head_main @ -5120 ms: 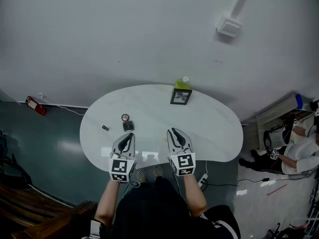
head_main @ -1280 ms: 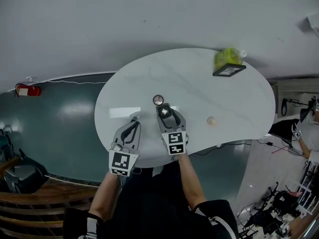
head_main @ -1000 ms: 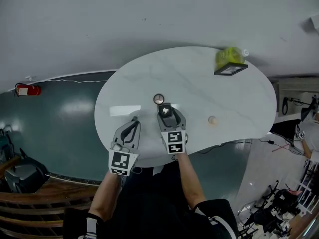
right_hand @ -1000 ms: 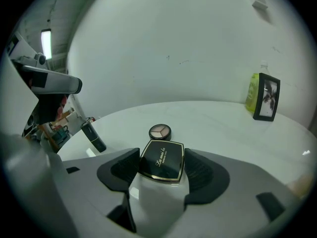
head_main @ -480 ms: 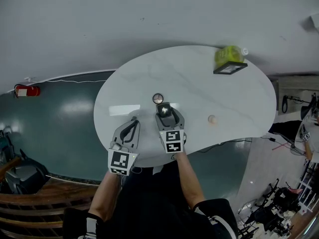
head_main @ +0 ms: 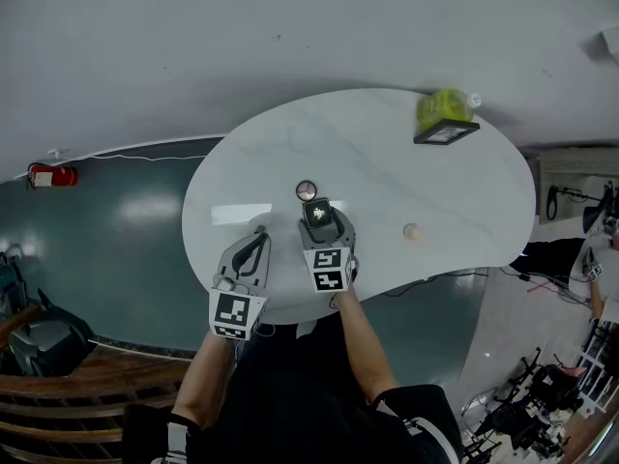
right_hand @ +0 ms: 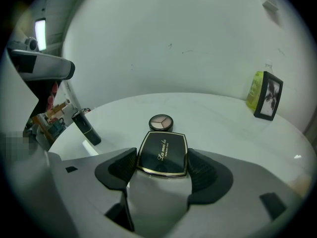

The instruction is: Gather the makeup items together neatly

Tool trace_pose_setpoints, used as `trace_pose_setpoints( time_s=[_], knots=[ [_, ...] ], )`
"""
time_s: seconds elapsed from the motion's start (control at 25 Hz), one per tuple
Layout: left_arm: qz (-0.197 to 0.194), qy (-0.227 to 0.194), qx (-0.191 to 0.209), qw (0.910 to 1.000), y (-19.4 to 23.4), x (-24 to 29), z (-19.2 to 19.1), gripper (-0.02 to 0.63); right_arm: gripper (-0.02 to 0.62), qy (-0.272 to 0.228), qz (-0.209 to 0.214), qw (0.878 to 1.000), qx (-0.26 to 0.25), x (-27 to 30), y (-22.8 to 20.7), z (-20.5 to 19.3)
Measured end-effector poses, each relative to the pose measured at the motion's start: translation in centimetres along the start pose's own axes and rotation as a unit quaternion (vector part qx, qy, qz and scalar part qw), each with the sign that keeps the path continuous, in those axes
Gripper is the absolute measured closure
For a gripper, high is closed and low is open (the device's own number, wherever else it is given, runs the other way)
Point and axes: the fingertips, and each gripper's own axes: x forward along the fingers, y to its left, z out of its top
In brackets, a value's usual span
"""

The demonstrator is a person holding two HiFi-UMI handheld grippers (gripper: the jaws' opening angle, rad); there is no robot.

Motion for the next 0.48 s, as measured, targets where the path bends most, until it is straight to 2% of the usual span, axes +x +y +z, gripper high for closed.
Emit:
trace_pose_setpoints(
  time_s=[0.48],
  knots=[
    [0.02,-0.004,0.002,0.9998,-0.1,-1.3,0.1,0.586,0.291,-0.019,0.003,1.0,-0.001,-0.8,-0.9,0.7]
  ],
)
